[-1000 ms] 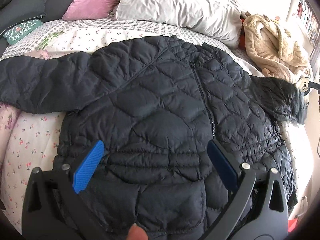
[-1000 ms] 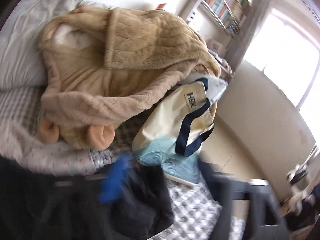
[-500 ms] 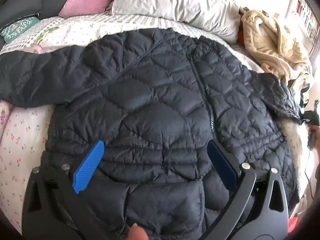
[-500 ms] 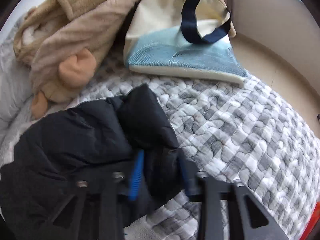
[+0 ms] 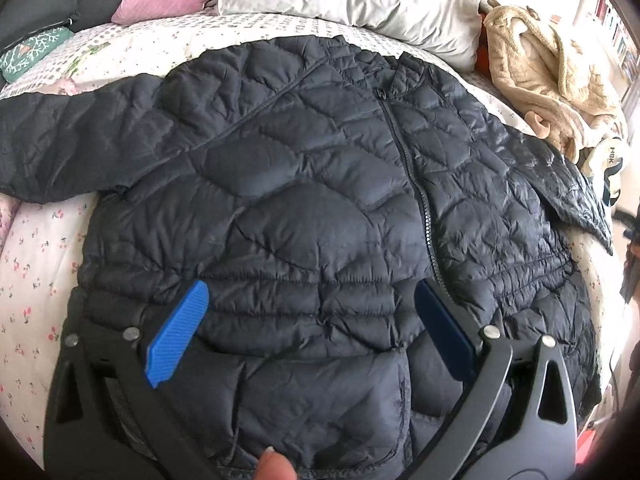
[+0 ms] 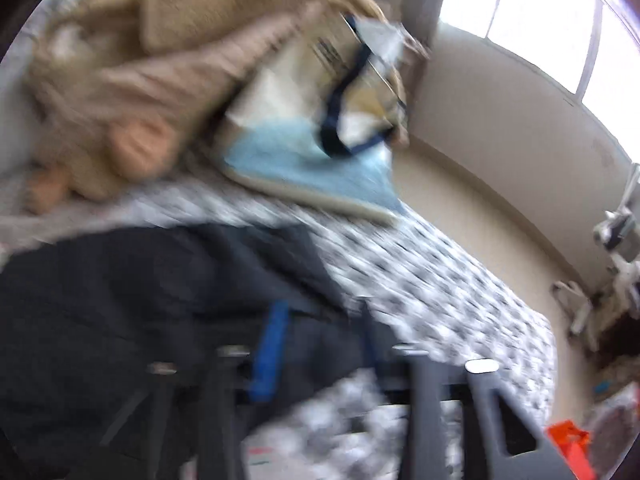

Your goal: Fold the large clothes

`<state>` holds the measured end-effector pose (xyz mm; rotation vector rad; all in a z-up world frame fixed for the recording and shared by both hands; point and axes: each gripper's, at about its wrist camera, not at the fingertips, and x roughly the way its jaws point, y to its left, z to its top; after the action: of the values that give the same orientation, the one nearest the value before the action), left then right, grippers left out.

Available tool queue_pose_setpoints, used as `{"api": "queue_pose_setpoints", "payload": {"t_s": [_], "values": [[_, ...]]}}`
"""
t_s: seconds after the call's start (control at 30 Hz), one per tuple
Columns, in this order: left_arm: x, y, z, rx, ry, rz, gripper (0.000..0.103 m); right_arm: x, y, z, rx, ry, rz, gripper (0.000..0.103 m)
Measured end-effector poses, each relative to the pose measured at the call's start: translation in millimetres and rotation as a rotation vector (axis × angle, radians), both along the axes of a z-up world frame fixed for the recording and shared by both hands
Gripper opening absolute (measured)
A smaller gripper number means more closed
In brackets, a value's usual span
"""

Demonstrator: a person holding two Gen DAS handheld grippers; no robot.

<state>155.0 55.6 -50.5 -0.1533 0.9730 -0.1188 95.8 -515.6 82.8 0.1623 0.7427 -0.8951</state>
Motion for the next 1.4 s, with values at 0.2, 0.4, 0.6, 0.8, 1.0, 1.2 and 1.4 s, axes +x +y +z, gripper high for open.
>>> {"api": "queue_pose_setpoints", "payload": {"t_s": [0.2,0.4,0.6,0.8,1.0,1.2,1.4], "values": [[0.7,5.7,-2.1,-0.064,0.035,0.022,0.102,43.9,55.6,-23.0,0.157,0.007,0.281,0.086],[-4.3,24.9,13.3,-0.102,0.005,0.052,0.102,5.9,27.3,-45.5,0.274,0.004,0.092,0.087],[-8.1,45.0,25.9,-0.099,-0.026,0.054,0.102,-31.1,53.6,-4.1,0.321,-0.022,0.072,0.087],[-15.4,67.4,39.2,-0.173,-0.067,0.061,0.102,-52.3,114.4,38.6,0.327,-0.12,0.174,0.087],[-18.9,84.0,47.9,-0.179,-0.099,0.038,0.102,-67.1,201.0,59.4,0.384,-0.134,0.287,0.091],[-17.4,114.4,46.1,-0.104,-0.067,0.086,0.102,-55.7,288.2,54.8,0.368,-0.056,0.453,0.091],[-16.7,165.5,41.3,0.034,-0.017,0.286,0.102,-41.5,353.7,11.5,0.417,0.04,0.6,0.092]]}}
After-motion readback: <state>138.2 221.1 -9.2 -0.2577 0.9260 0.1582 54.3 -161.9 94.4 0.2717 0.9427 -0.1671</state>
